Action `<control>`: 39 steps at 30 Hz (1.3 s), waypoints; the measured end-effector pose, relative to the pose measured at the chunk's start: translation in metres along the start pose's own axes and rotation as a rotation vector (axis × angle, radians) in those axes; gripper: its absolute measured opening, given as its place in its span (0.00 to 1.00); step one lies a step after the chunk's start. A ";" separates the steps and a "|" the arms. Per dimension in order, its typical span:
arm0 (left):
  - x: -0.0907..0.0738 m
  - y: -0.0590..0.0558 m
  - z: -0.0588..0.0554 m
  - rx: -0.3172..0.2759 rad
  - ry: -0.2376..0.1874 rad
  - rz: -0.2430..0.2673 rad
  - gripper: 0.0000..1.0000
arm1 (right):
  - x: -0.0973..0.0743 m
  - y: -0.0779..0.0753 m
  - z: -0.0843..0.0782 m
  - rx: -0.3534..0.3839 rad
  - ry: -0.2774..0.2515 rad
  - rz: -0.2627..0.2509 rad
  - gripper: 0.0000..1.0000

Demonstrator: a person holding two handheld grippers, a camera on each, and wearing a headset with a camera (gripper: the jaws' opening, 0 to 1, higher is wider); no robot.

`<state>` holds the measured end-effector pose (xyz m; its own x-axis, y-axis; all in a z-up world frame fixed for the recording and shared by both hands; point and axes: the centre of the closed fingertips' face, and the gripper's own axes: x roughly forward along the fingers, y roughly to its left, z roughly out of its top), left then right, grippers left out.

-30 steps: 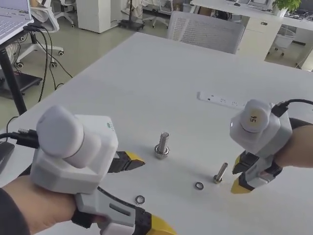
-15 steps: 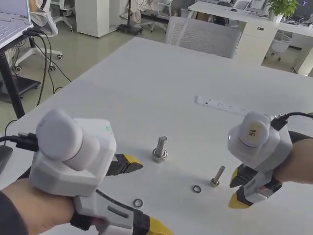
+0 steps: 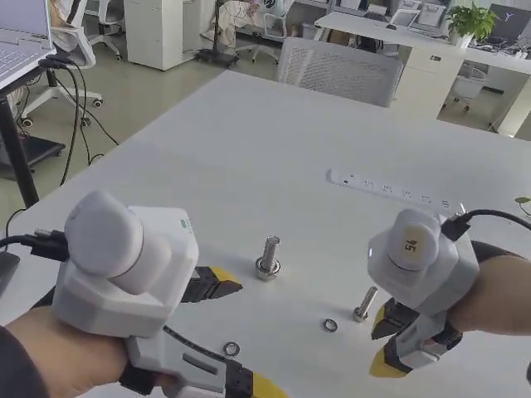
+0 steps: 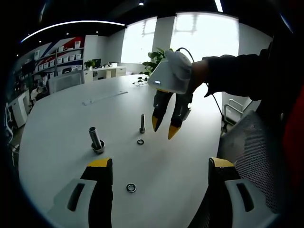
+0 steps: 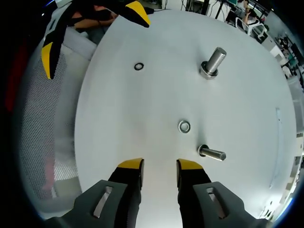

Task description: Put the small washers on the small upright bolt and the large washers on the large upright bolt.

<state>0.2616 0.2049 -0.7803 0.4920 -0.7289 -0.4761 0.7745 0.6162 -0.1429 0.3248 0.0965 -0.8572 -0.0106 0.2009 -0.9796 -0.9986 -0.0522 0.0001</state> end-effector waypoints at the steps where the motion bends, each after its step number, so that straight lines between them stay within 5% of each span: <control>1: 0.000 0.000 0.000 0.000 0.000 0.000 0.82 | 0.000 0.001 0.002 -0.003 -0.002 0.001 0.29; 18: -0.001 0.003 0.000 -0.001 -0.008 0.009 0.82 | 0.006 -0.014 0.037 -0.050 -0.026 -0.012 0.29; 39: -0.001 0.004 -0.003 -0.007 0.001 0.012 0.82 | 0.021 -0.033 0.044 -0.067 -0.004 -0.025 0.24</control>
<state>0.2628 0.2086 -0.7827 0.5007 -0.7214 -0.4784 0.7661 0.6266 -0.1431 0.3557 0.1450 -0.8692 0.0138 0.2068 -0.9783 -0.9930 -0.1121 -0.0377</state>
